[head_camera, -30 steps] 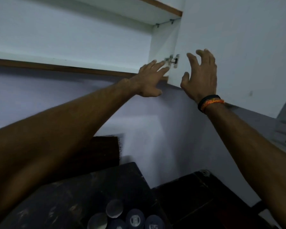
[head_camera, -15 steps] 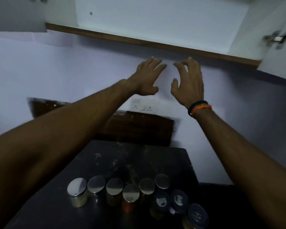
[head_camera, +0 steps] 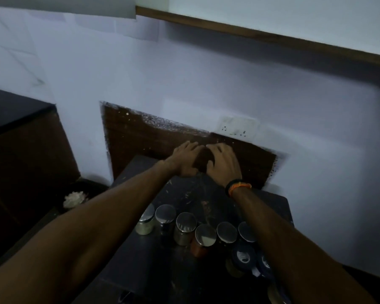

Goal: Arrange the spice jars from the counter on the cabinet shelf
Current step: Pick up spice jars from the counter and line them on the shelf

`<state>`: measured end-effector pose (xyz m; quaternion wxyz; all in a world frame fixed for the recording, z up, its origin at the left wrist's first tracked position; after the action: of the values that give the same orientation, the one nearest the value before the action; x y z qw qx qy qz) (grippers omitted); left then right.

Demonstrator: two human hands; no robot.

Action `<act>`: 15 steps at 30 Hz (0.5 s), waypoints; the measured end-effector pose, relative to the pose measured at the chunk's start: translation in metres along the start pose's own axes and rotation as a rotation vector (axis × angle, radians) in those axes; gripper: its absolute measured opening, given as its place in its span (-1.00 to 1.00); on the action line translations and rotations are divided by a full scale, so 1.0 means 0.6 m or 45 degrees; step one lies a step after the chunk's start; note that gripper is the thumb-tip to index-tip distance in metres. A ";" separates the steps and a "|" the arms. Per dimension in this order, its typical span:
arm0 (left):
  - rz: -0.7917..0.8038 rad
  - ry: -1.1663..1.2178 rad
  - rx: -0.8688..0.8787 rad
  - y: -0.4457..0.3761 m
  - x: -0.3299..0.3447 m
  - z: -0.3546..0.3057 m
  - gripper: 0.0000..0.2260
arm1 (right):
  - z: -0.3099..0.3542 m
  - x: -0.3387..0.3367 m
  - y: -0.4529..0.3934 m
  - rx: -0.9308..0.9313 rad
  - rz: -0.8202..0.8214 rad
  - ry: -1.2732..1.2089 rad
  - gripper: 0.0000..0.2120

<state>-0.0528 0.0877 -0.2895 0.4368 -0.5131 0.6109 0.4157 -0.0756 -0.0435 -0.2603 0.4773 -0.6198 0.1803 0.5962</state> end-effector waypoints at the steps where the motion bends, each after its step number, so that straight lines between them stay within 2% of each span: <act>1: 0.045 0.015 -0.037 0.008 0.024 0.017 -0.17 | 0.004 0.027 0.009 0.001 0.058 -0.020 -0.47; 6: 0.179 0.078 -0.146 0.050 0.110 0.072 -0.15 | 0.020 0.139 0.057 0.071 0.338 -0.153 -0.54; 12: 0.308 0.162 -0.295 0.102 0.193 0.105 -0.22 | 0.035 0.243 0.129 0.187 0.644 -0.256 -0.46; 15: 0.356 0.154 -0.340 0.125 0.222 0.114 -0.25 | 0.033 0.273 0.155 0.354 0.685 -0.277 -0.52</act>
<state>-0.1318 0.1274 -0.4313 0.2656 -0.5006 0.6407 0.5180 -0.1242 -0.0155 -0.4412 0.3992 -0.4115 0.3653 0.7334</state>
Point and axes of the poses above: each hand's wrist, its own y-axis away from the middle knuckle, its own x-axis out of the palm, z = x × y, the point moved 6 cm from there along -y, towards the middle knuckle, and after that the axes turned 13 degrees about -x, right-handed, at the moved point
